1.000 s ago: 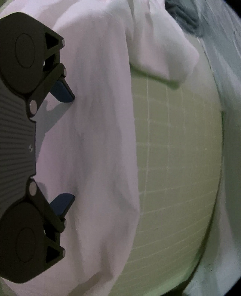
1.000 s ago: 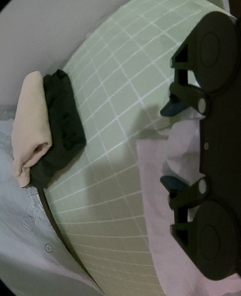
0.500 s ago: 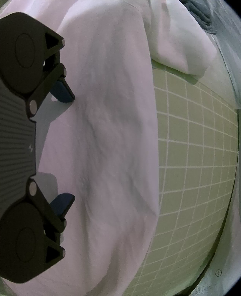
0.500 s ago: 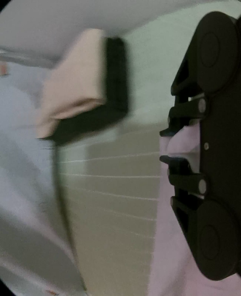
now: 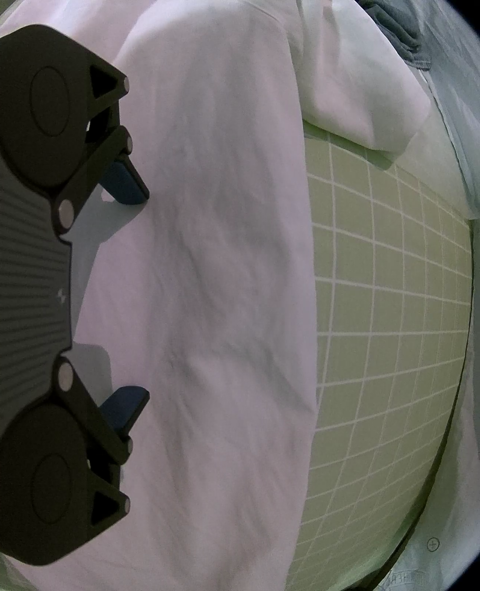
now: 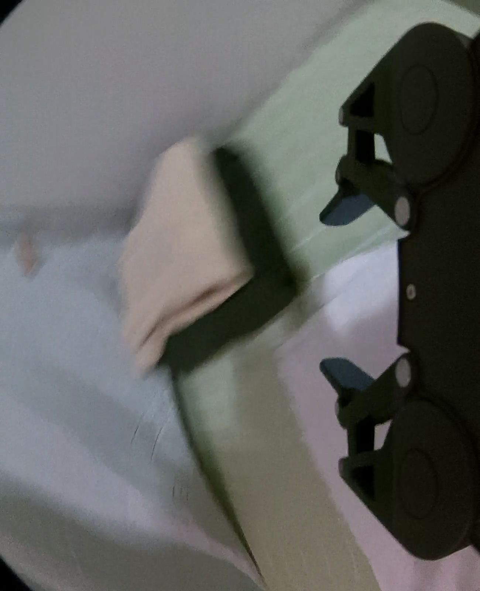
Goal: Fold clothes
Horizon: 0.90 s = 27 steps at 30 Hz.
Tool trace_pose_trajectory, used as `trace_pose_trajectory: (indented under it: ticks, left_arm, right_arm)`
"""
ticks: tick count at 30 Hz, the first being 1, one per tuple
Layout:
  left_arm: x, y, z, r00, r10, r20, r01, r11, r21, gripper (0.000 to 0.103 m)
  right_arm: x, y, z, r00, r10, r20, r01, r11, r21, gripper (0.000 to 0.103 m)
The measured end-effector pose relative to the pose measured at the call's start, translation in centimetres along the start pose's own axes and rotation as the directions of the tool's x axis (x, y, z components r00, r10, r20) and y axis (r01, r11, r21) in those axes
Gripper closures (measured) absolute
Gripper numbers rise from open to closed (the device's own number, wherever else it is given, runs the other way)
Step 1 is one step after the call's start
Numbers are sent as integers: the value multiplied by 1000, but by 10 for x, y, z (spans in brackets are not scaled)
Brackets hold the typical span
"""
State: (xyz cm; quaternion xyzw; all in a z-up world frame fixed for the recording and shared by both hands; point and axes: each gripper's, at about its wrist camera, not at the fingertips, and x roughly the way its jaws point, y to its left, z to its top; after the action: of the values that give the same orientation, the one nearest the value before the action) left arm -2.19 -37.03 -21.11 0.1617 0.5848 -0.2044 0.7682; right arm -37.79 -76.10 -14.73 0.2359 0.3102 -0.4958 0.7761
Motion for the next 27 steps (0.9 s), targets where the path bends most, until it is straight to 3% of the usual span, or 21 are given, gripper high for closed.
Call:
trace_pose_trajectory:
  ticks: [4, 6, 8, 10, 12, 13, 16, 19, 21, 23, 24, 25, 27]
  left_arm:
    - [-12, -2, -8, 1000, 2, -6, -2, 1000, -3, 0]
    - [-13, -3, -8, 1000, 2, -9, -2, 1000, -3, 0]
    - [-14, -4, -8, 1000, 3, -11, -3, 1000, -6, 0]
    - [-14, -5, -8, 1000, 4, -14, -4, 1000, -11, 0]
    - [-14, -5, -7, 1000, 7, -18, -7, 1000, -21, 0]
    - [-14, -5, -7, 1000, 9, -21, -10, 1000, -29, 0]
    - [-20, -1, -8, 1000, 10, -16, -11, 998, -60, 0]
    - [-41, 7, -15, 999, -9, 50, 15, 994, -108, 0]
    - [-52, 13, -21, 997, -13, 75, 24, 990, -142, 0]
    - [-58, 19, -26, 996, -18, 85, 32, 985, -170, 0]
    - [-59, 22, -28, 996, -23, 87, 38, 984, -173, 0]
    - [-61, 26, -32, 996, -23, 88, 38, 984, -175, 0]
    - [-67, 36, -39, 996, -7, 87, 23, 982, -186, 0]
  right_arm:
    - [6, -44, -36, 990, -26, -138, 61, 965, 253, 19]
    - [1, -54, -44, 995, 2, -99, 29, 948, 316, 15]
    - [1, -54, -44, 995, 25, -95, 8, 941, 339, 17]
    - [4, -51, -39, 993, 74, -90, -41, 944, 328, 37]
    - [4, -45, -36, 989, 114, -94, -82, 953, 291, 92]
    - [1, -42, -34, 989, 121, -90, -92, 959, 269, 98]
    - [-38, -27, -23, 1000, 28, 12, -29, 992, 119, 99]
    - [-94, -16, -20, 982, -108, 152, 115, 993, -38, 99]
    - [-90, -26, -28, 979, -180, 98, 190, 976, -104, 98]
    - [-56, -47, -40, 976, -202, -76, 193, 975, -109, 92]
    - [-40, -55, -45, 966, -208, -156, 192, 975, -113, 83]
    - [-33, -59, -47, 958, -221, -180, 201, 972, -122, 74]
    - [-37, -56, -43, 959, -249, -135, 229, 962, -150, 46]
